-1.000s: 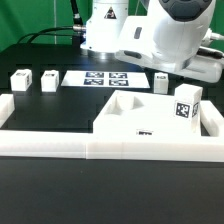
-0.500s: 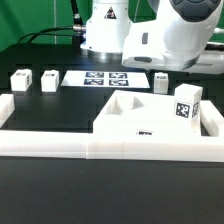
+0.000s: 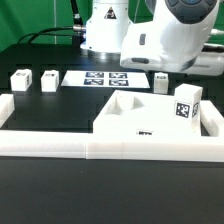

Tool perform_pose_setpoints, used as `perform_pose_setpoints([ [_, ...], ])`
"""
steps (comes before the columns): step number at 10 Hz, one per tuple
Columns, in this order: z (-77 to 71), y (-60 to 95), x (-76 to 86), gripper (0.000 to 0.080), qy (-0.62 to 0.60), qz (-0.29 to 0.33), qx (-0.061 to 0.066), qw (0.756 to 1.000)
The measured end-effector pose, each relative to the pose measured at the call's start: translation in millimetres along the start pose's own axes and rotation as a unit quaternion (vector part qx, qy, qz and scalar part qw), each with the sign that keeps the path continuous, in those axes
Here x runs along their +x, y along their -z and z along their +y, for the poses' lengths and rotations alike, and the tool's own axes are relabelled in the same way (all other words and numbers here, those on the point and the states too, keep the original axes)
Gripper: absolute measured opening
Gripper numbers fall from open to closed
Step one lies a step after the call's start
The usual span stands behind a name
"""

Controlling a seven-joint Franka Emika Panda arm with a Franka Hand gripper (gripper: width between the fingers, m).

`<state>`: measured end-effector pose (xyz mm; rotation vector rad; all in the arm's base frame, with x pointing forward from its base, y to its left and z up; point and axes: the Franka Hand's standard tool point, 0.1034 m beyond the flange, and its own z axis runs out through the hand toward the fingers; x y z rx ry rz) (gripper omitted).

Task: Assemble square table

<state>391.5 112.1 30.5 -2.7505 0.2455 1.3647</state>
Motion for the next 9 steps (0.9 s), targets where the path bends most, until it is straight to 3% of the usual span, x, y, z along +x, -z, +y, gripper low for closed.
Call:
perform_pose_setpoints([
  [2, -2.6, -12.0, -2.8, 0.0649, -0.005, 0.003, -0.01, 1.0],
  [5, 3.3, -25.5, 4.2, 0.0649, -0.01, 0.001, -0.01, 1.0],
  [9, 7.6, -26.2, 6.2, 0.0639, -0.015, -0.001, -0.007, 1.0],
])
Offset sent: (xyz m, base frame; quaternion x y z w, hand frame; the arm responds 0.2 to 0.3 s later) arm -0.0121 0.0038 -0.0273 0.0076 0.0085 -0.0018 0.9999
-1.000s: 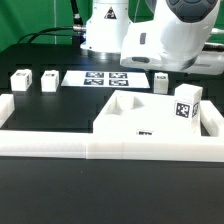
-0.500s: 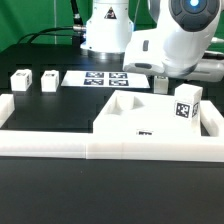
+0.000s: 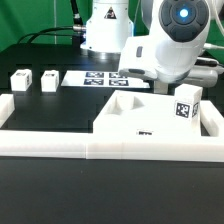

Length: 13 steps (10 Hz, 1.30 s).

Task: Assemble square table

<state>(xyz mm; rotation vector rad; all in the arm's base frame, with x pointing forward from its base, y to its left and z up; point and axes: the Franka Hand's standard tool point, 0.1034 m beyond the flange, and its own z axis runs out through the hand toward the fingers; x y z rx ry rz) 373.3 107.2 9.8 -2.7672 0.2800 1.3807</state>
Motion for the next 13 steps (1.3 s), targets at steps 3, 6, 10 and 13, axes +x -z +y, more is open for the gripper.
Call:
perform_pose_setpoints([
  [3, 1.3, 0.5, 0.4, 0.0289, -0.001, 0.0, 0.002, 1.0],
  [6, 2.3, 0.9, 0.7, 0.029, -0.002, 0.0, 0.003, 1.0],
  [10, 3.6, 1.6, 1.2, 0.029, -0.003, 0.0, 0.004, 1.0],
  [13, 28.1, 78.3, -14.7, 0.029, 0.018, 0.024, 0.005, 1.0],
])
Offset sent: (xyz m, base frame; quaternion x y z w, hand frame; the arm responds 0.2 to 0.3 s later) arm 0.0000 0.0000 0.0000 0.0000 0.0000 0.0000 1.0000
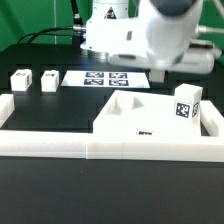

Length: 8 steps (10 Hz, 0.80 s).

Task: Assemble square table

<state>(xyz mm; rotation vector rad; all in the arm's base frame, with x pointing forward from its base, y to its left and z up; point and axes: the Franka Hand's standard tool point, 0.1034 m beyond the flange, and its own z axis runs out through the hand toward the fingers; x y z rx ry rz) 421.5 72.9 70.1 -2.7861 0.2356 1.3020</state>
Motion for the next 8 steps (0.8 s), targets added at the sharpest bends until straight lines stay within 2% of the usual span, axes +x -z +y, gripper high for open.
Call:
perform_pose_setpoints([
  [2, 25.2, 45.8, -18.4, 0.029, -0.001, 0.0, 0.014, 1.0],
  [3, 28.8, 54.9, -22.4, 0.029, -0.003, 0.015, 0.016, 1.0],
  [4, 28.5, 51.6, -22.7, 0.029, -0.003, 0.013, 0.016, 1.0],
  [6, 26.8, 60.6, -14.1, 0.0291, 0.002, 0.066, 0.019, 0.998],
  [7, 39.5, 86.5, -7.7, 0.0291, 0.02, 0.106, 0.005, 0.994],
  [8, 48.1, 120.3, -1.5, 0.0291, 0.022, 0.142, 0.012, 0.99],
])
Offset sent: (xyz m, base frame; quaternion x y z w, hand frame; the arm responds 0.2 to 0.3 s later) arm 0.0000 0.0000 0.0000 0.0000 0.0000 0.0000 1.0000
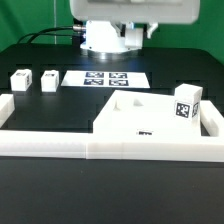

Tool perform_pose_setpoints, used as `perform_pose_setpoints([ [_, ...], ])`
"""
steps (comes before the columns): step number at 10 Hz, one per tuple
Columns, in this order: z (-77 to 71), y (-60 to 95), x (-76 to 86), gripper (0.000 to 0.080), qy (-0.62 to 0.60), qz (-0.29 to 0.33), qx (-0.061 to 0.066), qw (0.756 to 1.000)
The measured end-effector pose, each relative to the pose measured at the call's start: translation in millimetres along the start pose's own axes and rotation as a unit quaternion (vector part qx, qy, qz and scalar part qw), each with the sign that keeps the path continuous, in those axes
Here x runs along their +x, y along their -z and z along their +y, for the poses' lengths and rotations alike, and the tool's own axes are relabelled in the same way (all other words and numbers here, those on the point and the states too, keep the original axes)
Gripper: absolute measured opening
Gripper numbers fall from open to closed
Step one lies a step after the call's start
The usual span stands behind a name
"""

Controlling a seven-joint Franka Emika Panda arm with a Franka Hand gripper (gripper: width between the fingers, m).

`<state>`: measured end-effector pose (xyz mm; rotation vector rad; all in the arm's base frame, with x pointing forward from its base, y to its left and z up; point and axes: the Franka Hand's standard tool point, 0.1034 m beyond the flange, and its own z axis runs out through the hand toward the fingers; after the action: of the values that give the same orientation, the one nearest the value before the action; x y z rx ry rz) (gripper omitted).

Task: Assemble square table

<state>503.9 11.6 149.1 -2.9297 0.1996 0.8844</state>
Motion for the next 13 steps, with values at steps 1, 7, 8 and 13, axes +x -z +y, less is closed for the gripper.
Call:
perform_pose_setpoints([
  [1, 2.5, 31.6, 18.6, 0.0291, -0.006, 0.063, 0.015, 0.998],
  [7, 0.9, 46.6, 33.7, 0.0291, -0.006, 0.262, 0.025, 0.965],
  [8, 2.0, 50.8, 42.1, 0.0291, -0.005, 0.311, 0.022, 0.95],
  [13, 15.2, 66.4, 73.1, 0.0291, -0.01, 0.494, 0.016, 0.869],
])
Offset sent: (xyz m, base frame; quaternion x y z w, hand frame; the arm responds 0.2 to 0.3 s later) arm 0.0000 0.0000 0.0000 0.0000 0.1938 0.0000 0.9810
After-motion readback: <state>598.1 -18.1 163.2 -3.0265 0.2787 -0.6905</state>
